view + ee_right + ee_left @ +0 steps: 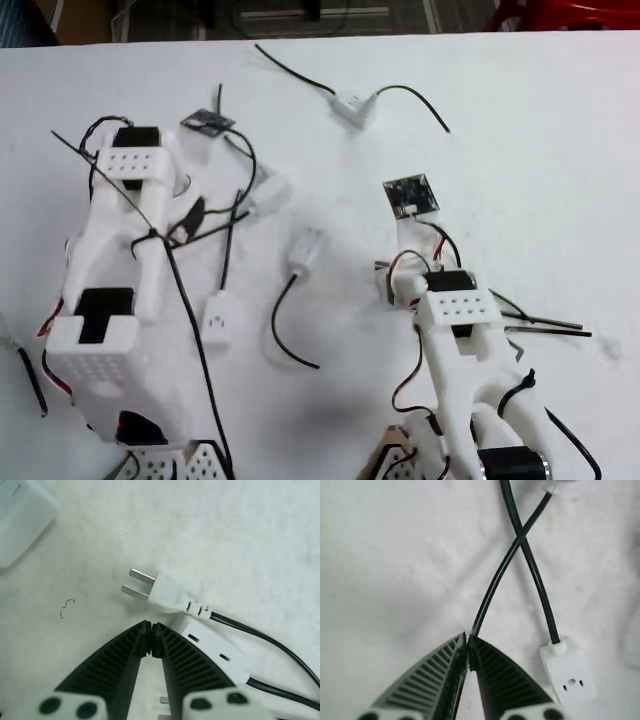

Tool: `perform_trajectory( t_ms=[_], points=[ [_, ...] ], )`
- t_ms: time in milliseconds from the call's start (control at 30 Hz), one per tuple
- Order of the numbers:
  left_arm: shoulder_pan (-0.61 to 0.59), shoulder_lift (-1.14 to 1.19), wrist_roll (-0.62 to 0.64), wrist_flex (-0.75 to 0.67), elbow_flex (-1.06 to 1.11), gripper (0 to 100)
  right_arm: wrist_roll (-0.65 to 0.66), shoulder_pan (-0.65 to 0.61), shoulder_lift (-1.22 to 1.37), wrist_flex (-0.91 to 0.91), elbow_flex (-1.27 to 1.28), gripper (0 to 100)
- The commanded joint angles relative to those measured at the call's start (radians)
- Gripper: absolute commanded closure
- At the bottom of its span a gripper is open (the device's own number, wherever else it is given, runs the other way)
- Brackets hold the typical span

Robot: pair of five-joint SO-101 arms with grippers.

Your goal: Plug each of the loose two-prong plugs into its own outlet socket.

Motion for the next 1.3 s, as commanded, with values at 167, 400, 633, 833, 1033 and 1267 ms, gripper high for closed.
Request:
perform_trajectory(
  t_ms=[167,400,633,833,1033,1267],
  points=[
    [-0.059,-0.008,-0.13,0.091,-0.054,75,-0.002,-0.004,-0.035,-0.016,-0.003,97.4],
    [-0.079,-0.007,-0.189,0.149,-0.121,92,-0.002,-0.002,-0.036,-0.016,-0.003,97.4],
    [-0.073,-0.007,-0.189,0.157,-0.132,97,-0.002,-0.002,-0.036,-0.016,-0.003,97.4],
    [-0.073,-0.007,-0.189,0.169,-0.14,97,-0.002,-0.002,-0.036,-0.016,-0.003,97.4],
    [-0.001,-0.007,-0.187,0.046,-0.143,97,-0.002,-0.001,-0.036,-0.016,-0.003,97.4],
    [0.059,-0.007,-0.094,-0.051,-0.345,97,-0.002,-0.001,-0.036,-0.016,-0.003,97.4]
  ],
)
